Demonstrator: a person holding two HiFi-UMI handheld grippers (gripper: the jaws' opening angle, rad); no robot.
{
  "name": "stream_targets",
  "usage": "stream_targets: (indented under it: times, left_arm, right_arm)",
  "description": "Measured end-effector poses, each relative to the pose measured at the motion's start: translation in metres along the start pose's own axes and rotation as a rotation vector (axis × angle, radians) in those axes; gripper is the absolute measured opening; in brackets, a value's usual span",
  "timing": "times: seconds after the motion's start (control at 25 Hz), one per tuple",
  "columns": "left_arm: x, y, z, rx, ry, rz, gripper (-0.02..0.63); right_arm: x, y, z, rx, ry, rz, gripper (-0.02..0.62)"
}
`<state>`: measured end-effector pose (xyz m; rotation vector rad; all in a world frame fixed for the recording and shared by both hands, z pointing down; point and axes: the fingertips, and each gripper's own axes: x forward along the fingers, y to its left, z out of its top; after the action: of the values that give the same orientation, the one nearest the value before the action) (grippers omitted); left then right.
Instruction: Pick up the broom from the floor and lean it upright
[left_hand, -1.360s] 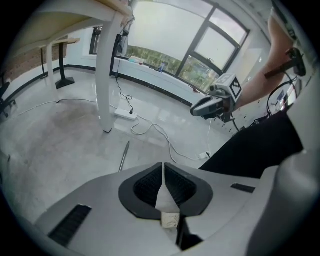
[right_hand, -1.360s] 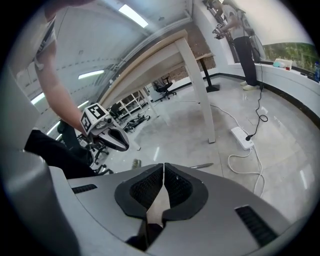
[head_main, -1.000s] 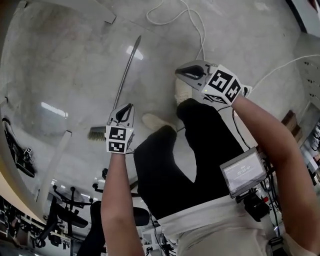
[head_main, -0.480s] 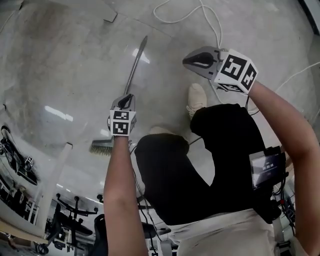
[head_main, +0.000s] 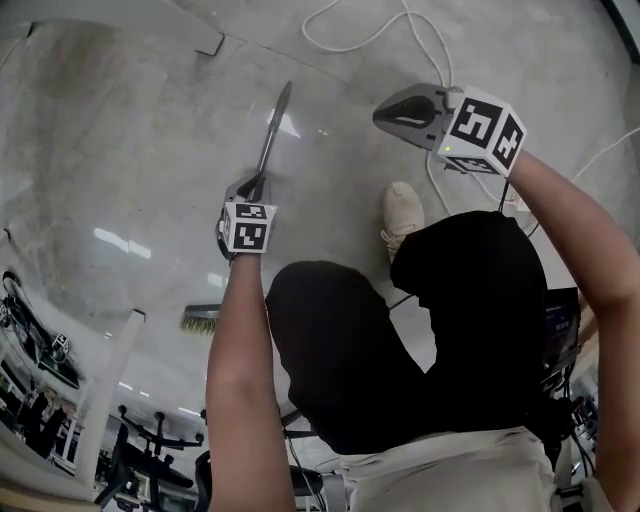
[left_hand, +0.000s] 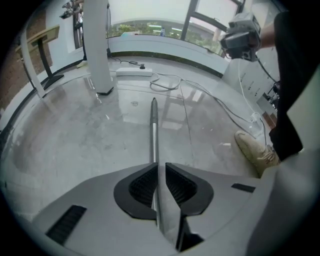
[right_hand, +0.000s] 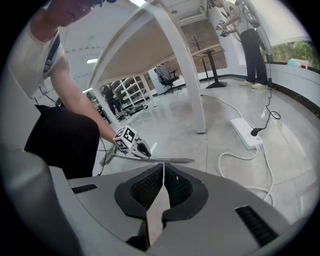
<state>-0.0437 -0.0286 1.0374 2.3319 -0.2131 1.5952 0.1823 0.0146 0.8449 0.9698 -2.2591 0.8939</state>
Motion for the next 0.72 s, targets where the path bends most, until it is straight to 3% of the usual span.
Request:
stream_targets:
  times: [0.2,0.48,0.72]
  left_arm:
    - [0.02,0.014,0.01,0.013,0.084,-0.01,0.111]
    - [0.039,0.018,0.004,0.051,0.234,0.013,0.112]
    - [0.03,0.012,-0.002,-0.033,0.256,0.037,0.077]
  right_arm:
    - [-0.004,-0.008,0.002,0.0,-0.006,-0.016,0.018]
    - [-0.014,-0.012,0.003,0.046,0.0,-0.04,0.018]
    - [-0.02,-0.001,0.008,0.034,0.006,-0.012,0.018]
